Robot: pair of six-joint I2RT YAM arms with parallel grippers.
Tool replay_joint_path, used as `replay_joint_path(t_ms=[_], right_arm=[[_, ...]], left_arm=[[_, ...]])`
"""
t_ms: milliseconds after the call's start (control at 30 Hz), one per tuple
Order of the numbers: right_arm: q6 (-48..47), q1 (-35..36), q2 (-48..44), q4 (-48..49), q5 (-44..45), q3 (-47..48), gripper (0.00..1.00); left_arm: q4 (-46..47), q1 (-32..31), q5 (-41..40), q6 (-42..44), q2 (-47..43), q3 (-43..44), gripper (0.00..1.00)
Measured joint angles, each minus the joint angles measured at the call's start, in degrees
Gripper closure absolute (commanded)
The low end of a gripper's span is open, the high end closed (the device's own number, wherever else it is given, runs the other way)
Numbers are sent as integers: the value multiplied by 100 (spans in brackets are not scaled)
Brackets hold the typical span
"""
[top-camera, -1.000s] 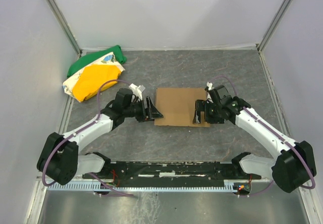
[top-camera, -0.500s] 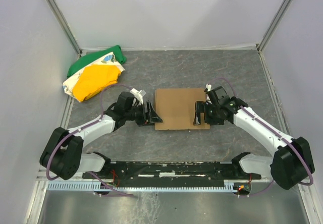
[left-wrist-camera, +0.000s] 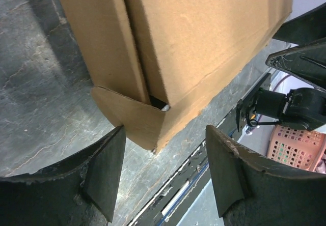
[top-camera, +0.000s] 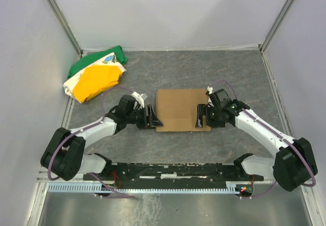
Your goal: Fold the paper box
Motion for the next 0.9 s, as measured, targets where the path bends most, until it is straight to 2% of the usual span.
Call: replay_joint_path(t_ms=[533,900], right_arm=[[2,-7,-382,-264,-299,26,12],[4,-13,-619,-636,-175,304,12]], left_arm=[[120,17,450,-374,-448,26,30],[-179,28,535,-470,-608,490,30]])
